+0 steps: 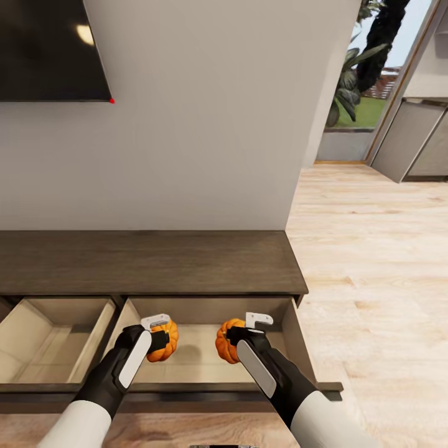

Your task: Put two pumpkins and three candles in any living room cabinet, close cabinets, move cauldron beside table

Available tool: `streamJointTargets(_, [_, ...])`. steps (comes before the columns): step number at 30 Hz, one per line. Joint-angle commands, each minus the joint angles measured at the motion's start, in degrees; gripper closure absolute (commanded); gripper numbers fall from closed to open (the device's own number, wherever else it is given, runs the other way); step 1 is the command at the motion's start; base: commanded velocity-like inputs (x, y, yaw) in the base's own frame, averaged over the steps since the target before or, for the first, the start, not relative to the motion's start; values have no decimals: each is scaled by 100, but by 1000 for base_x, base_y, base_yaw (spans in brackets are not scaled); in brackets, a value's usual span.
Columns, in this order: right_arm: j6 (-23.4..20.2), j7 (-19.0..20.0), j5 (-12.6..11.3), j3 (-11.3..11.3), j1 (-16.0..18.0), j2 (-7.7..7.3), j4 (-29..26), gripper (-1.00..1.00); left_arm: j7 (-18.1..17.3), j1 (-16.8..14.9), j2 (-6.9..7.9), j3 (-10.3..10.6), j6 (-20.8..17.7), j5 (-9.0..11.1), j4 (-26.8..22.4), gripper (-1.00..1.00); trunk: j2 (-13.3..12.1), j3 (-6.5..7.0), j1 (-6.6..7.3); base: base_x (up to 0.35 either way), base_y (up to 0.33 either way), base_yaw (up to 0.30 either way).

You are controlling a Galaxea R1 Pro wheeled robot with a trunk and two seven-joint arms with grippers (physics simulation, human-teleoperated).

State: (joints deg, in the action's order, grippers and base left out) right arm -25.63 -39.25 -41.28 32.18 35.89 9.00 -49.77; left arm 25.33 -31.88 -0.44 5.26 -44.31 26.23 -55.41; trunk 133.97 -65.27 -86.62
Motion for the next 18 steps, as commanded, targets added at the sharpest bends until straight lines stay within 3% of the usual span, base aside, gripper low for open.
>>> streamJointTargets(1, [-12,-48,-30,16,6,-3,-7,100,54,-3,1,10,-8,57,-6,100,44,-23,-21,0,0,0])
streamJointTargets(15, [-4,-47,-29,16,6,-9,-7,100,49,-3,0,5,10,14,-5,100,605,-274,-329,0,0,0])
streamJointTargets(18, [-4,-47,-29,16,6,-9,-7,100,53,-4,0,6,10,9,-7,100,605,-274,-329,0,0,0])
